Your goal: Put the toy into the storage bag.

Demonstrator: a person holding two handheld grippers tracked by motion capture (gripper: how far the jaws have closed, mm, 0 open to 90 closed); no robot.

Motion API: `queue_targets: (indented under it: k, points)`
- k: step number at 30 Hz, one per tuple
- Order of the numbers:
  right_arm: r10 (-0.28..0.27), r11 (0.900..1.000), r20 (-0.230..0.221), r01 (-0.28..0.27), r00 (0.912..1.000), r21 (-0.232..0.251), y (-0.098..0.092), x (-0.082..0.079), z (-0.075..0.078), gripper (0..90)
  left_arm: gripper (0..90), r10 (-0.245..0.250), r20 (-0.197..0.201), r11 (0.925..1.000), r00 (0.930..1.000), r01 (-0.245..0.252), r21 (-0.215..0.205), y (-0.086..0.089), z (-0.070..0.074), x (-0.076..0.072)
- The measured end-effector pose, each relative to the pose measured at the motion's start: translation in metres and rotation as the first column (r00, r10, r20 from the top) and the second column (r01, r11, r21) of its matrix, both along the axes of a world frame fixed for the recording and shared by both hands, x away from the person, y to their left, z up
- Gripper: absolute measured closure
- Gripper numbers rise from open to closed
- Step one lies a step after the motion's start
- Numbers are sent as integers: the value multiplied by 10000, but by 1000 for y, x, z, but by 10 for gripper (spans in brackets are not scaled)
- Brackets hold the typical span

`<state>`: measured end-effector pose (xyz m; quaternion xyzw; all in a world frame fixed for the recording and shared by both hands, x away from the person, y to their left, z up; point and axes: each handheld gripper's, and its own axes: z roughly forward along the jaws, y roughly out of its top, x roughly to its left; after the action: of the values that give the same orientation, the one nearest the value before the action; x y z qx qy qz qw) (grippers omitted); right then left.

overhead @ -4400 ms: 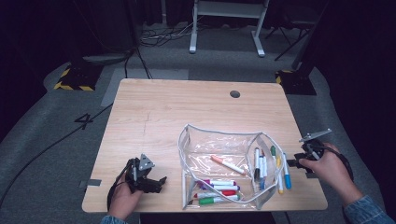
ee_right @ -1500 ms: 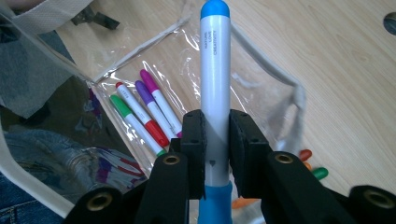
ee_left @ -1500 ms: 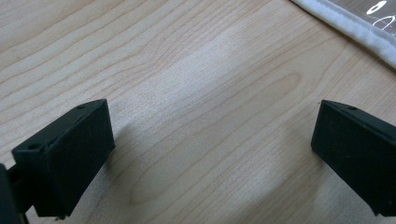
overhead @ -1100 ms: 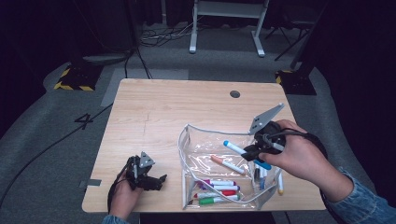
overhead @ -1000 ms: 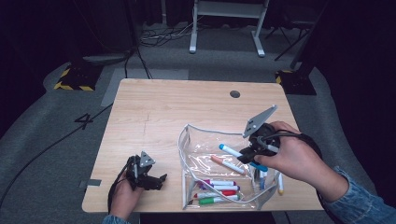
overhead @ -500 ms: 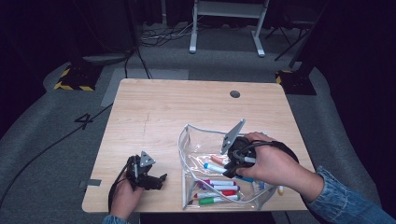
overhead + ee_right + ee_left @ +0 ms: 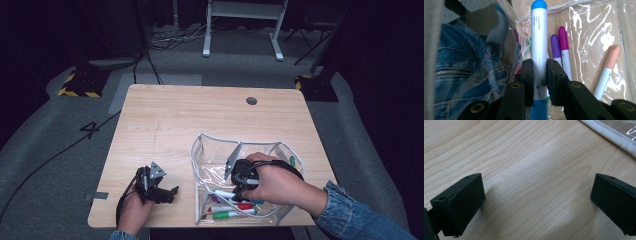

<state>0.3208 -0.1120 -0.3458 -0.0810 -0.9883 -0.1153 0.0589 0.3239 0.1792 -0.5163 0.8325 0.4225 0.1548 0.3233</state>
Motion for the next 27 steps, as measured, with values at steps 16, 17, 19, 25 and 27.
queue_targets:
  k: [16, 17, 19, 25, 27]
  points:
    - [1058, 9918, 1059, -973, 9887, -825, 6, 0, -33, 544, 0, 10, -1, 10000, 10000, -10, -4, 0, 0, 0]
    - [1033, 9928, 1121, -956, 9883, -720, 5, 0, -31, 532, 0, 10, -3, 10000, 10000, -10, -2, 0, 0, 0]
    - [890, 9959, 1252, -859, 9881, -298, 3, 1, -25, 513, 0, 20, -9, 10000, 10000, -20, -3, 0, 0, 0]
    - [486, 9976, 1828, -567, 9820, 394, -9, 3, -6, 493, 0, 24, -8, 10000, 10000, -24, -4, 0, 0, 0]
    - [218, 9973, 1992, -353, 9797, 647, -15, 5, 0, 490, 0, 27, -11, 10000, 10000, -27, -2, 0, 0, 0]
